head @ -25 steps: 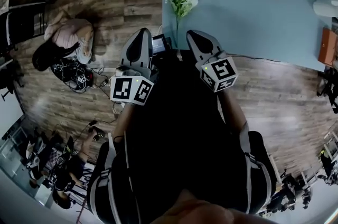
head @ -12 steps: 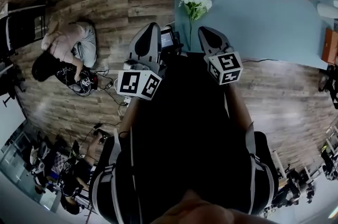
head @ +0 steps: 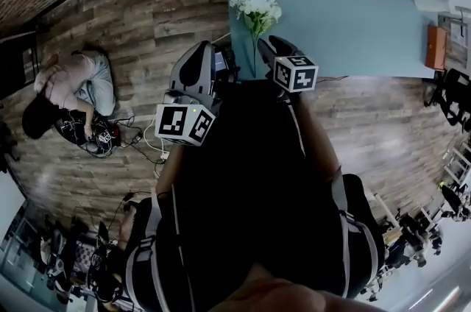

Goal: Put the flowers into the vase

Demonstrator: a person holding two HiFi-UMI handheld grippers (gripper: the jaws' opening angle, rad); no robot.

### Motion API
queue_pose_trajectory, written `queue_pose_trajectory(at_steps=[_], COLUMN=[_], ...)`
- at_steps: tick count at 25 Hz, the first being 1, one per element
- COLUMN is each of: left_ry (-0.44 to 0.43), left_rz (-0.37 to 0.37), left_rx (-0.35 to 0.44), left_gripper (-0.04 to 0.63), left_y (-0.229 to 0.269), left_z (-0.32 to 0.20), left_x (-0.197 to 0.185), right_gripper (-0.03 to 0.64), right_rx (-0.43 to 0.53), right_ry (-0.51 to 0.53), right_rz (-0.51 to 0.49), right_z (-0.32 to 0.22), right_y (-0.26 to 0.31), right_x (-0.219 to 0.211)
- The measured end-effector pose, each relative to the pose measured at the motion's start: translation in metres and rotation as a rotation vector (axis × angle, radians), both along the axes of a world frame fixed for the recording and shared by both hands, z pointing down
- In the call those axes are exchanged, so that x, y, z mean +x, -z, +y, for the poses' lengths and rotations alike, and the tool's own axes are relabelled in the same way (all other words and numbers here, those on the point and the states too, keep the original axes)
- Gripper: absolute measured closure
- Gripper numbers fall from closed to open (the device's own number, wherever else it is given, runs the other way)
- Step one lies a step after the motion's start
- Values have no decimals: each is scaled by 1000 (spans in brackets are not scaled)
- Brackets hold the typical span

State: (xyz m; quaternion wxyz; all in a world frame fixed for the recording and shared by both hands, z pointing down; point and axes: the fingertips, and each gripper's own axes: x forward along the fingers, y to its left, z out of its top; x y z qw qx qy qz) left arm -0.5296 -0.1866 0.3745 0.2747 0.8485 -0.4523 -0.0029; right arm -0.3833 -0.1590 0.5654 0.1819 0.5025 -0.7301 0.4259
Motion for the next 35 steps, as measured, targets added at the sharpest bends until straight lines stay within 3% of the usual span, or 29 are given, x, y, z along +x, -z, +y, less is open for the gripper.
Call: queue_pose_trajectory(at_steps=[4, 9, 20, 32, 35], left_ry=[-2, 1, 27, 48, 49], left_rz=[15, 25, 33, 32, 30], left_rx=[-13, -27, -46, -47, -50], left_gripper=[571, 572, 571, 572, 572], left_y=[-4, -7, -13, -16, -16], left_z=[-3, -2, -3, -1, 0], left_x=[-7, -19, -41, -53, -54], right_gripper=[360, 304, 302, 306, 371], right_rx=[-57, -119, -227, -258, -264], right_ry=[-63, -119, -162, -163, -148], right_rz=[19, 90, 213, 293, 281], right_z=[-12, -23, -44, -55, -53], right_y=[-20, -43, -78, -98, -100], right_x=[0, -1, 6, 8, 5])
